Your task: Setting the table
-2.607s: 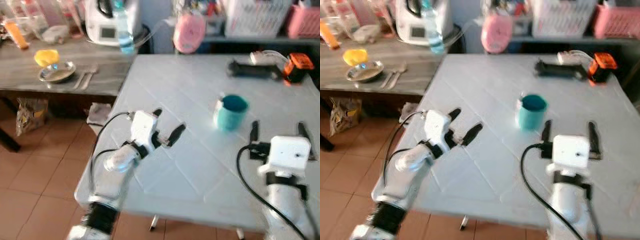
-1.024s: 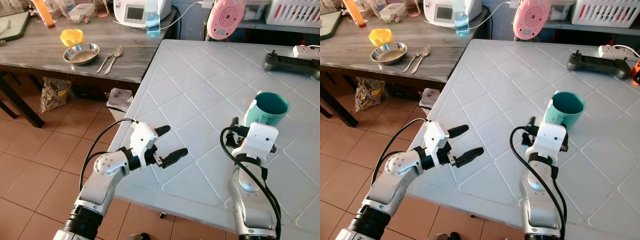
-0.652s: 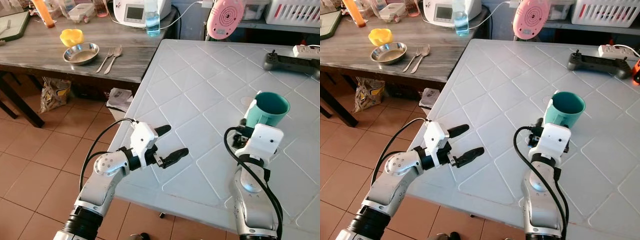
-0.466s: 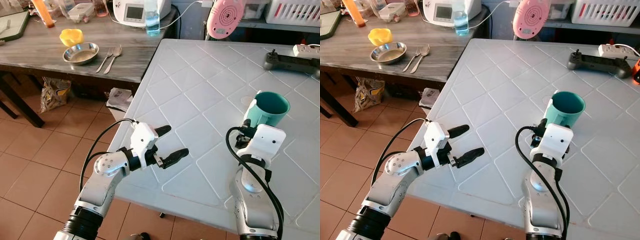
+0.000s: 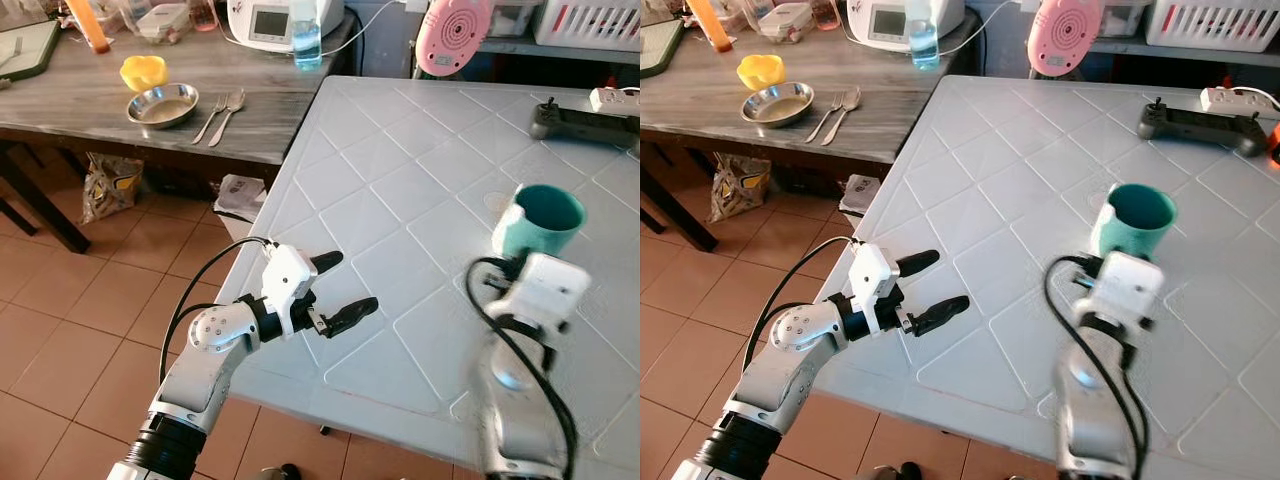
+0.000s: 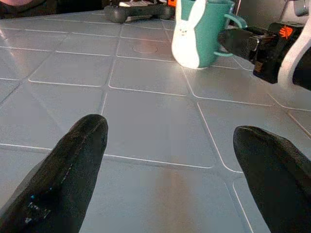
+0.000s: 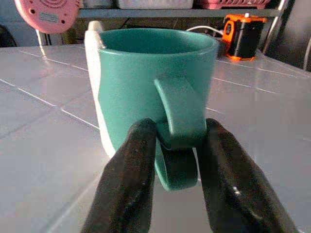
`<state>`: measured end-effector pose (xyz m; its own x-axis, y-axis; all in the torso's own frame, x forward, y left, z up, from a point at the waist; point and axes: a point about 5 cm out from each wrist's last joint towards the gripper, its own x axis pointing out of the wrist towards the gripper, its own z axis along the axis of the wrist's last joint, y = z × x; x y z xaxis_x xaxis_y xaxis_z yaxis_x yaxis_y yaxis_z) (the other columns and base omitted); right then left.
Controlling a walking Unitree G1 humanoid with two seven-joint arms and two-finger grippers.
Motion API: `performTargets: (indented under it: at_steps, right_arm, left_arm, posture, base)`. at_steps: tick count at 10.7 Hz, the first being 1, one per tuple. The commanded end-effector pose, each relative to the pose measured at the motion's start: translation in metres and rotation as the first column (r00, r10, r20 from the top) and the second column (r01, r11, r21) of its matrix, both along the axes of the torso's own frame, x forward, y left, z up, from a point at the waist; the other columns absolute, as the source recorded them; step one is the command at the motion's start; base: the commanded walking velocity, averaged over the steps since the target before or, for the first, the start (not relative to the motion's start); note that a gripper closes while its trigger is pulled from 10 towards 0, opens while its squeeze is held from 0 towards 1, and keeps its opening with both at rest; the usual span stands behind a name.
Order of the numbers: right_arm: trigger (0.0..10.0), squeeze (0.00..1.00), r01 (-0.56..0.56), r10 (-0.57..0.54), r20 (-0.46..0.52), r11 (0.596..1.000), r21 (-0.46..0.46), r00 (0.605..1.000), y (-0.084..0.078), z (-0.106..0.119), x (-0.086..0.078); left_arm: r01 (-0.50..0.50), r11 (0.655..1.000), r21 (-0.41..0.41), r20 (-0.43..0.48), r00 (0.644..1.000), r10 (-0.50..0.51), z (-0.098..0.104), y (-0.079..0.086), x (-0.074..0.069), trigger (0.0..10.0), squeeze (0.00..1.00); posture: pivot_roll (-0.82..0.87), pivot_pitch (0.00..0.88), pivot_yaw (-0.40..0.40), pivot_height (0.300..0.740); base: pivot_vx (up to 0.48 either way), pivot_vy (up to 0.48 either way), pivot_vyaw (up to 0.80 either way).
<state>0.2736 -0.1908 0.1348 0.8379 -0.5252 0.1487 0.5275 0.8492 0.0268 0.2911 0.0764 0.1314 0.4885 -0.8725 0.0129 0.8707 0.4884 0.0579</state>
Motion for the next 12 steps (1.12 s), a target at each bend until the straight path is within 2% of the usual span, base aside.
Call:
performTargets:
  at_steps: [1,4,9,10,11,12]
  right_arm:
    - [0.0,0.00,0.028,-0.028,0.020,1.000,-0.012,0.999,-0.004,0.004,-0.005]
    - [0.0,0.00,0.048,-0.047,0.028,0.998,-0.035,0.999,-0.010,0.007,-0.011]
    - [0.0,0.00,0.056,-0.056,0.017,0.997,-0.046,0.998,-0.015,0.008,-0.009]
    - [0.8,0.00,0.034,-0.033,0.008,0.998,-0.050,0.999,-0.013,0.006,-0.010]
    - [1.1,0.00,0.017,-0.017,0.010,0.998,-0.057,1.000,-0.011,0.007,-0.011]
    - [4.4,0.00,-0.032,0.035,0.022,0.993,-0.110,0.999,-0.007,0.012,-0.016]
  left_arm:
    - [0.020,1.000,0.005,0.003,1.000,-0.020,0.001,-0.002,-0.004,10.0,0.00]
    - [0.027,1.000,0.008,-0.003,1.000,-0.027,0.000,-0.003,-0.004,10.0,0.00]
    - [0.021,1.000,0.016,-0.007,1.000,-0.021,-0.002,-0.003,-0.004,10.0,0.00]
    - [0.019,1.000,0.015,-0.008,1.000,-0.018,-0.002,-0.004,-0.004,10.0,0.00]
    - [0.016,1.000,0.015,-0.009,1.000,-0.016,-0.002,-0.005,-0.004,10.0,0.00]
    - [0.010,1.000,0.014,-0.010,1.000,-0.010,-0.002,-0.006,-0.004,10.0,0.00]
  posture:
    - [0.07,0.153,0.088,0.740]
    - [0.06,0.154,0.094,0.740]
    - [0.07,0.155,0.091,0.740]
    - [0.06,0.153,0.089,0.740]
    - [0.06,0.152,0.087,0.740]
    - [0.06,0.151,0.085,0.740]
  base:
    - [0.000,0.000,0.00]
    - [0.000,0.000,0.00]
    - [0.000,0.000,0.00]
    - [0.000,0.000,0.00]
    - [0.000,0.000,0.00]
    - [0.000,0.000,0.00]
